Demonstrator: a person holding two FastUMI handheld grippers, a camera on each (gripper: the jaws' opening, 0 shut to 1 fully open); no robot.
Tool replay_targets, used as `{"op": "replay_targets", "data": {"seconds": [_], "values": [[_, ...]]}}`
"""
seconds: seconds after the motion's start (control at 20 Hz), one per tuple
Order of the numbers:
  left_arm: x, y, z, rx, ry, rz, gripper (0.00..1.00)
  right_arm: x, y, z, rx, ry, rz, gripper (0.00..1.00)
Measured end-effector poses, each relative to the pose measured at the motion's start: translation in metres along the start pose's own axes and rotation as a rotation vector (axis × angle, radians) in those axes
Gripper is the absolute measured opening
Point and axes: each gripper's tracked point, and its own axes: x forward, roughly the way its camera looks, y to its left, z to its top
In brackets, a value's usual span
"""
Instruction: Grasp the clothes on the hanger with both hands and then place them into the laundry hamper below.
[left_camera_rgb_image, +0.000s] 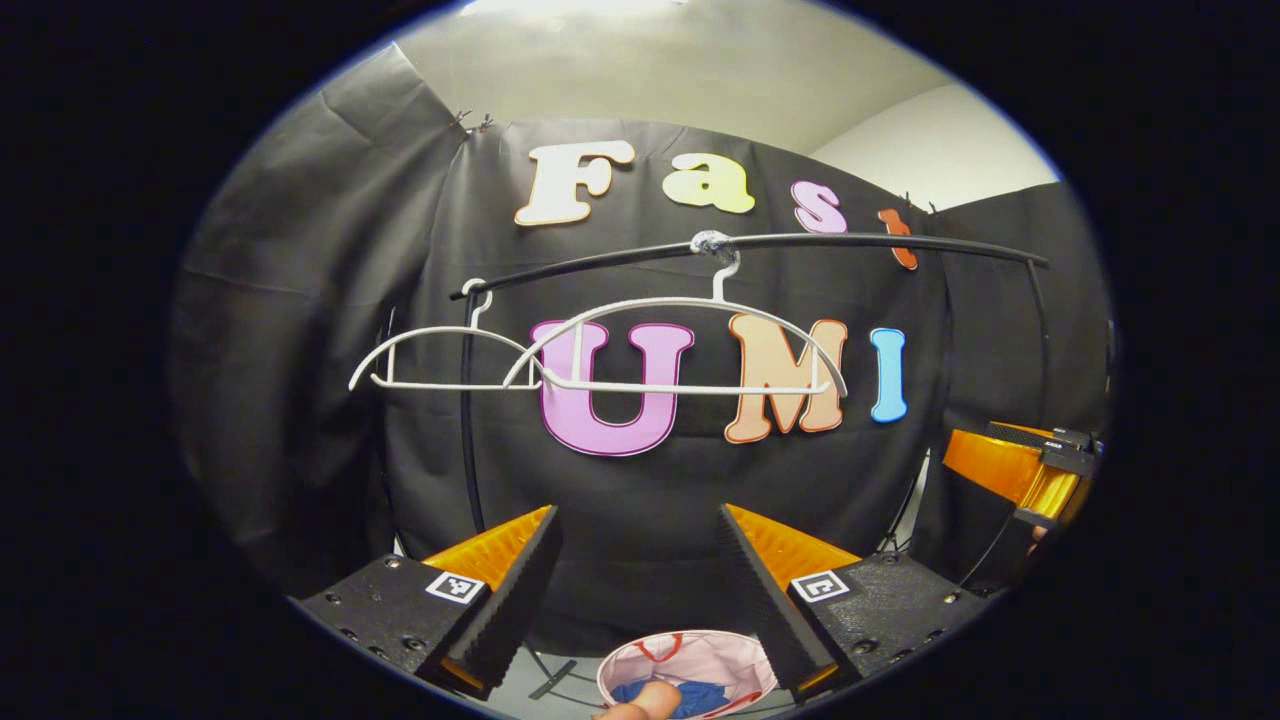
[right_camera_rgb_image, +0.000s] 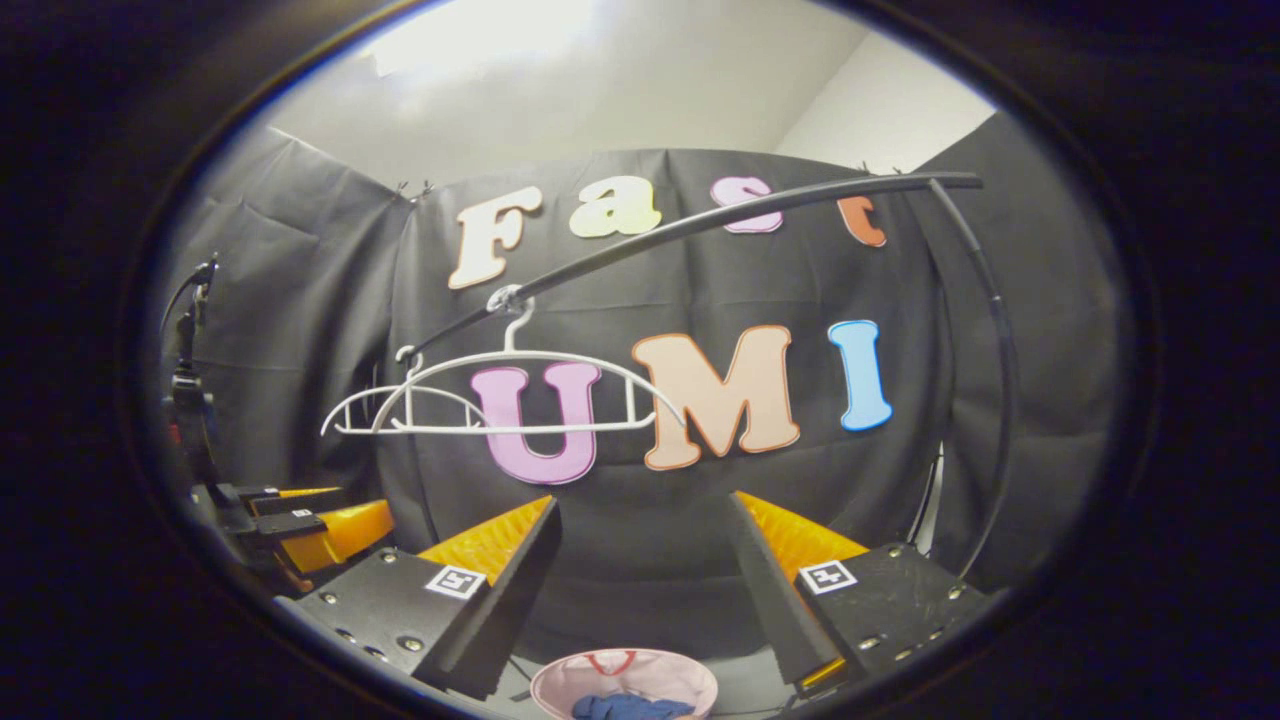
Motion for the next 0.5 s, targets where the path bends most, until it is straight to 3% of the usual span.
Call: {"op": "replay_targets", "data": {"seconds": [0.25,0.3,0.4,0.5], "values": [[-0.006,0.005,0.008,-0.001,-0.021,0.010,0.94,-0.003,0.011,-0.016,-0.053,0.028,0.017,0.97],[-0.007,0.003,0.009,-0.002,-0.026,0.005,0.98,-0.004,0.014,-0.015,-0.053,0.024,0.024,0.97],[-0.011,0.006,0.011,-0.002,-0.034,0.013,0.94,-0.008,0.018,-0.013,-0.045,0.013,0.037,0.97],[-0.014,0.012,0.021,0.013,-0.077,0.043,0.94,-0.013,0.009,-0.013,-0.104,0.005,0.005,0.96]]}}
